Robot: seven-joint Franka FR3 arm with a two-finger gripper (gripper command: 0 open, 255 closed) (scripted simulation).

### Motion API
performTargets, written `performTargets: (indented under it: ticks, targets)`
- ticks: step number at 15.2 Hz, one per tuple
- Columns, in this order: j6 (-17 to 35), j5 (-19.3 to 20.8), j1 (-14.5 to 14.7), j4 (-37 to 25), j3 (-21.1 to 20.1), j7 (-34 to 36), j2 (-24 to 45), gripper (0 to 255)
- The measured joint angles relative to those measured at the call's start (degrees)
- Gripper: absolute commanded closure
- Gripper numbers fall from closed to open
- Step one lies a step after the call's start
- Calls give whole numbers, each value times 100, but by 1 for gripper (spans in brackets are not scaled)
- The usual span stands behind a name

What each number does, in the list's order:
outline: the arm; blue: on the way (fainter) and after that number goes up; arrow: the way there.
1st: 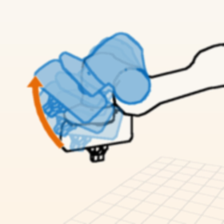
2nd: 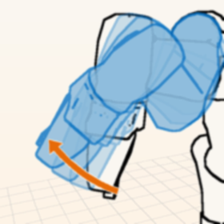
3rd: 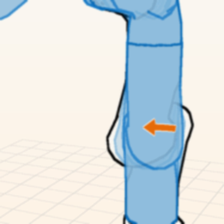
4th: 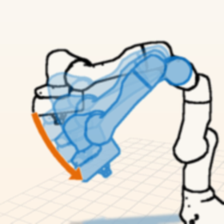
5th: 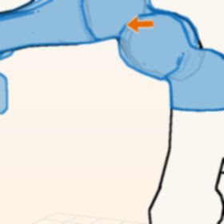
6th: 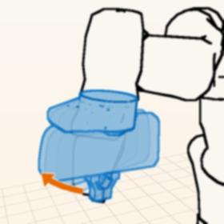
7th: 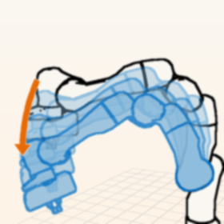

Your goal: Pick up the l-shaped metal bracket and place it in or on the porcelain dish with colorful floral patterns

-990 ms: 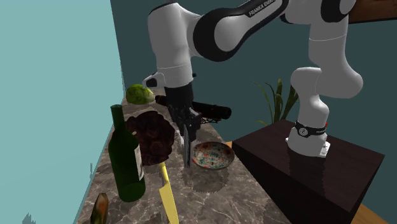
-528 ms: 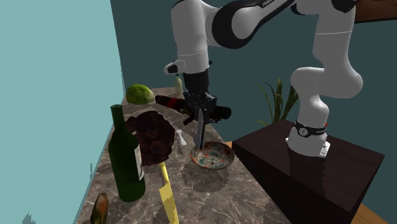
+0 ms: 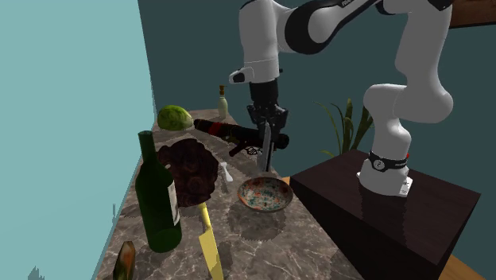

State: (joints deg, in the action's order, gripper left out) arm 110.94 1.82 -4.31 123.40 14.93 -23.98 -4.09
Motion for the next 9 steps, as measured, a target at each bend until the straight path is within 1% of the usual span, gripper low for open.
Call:
performTargets:
  ticks: [9]
  targets:
    - [669,-58,-13,415,24,-61,265,255]
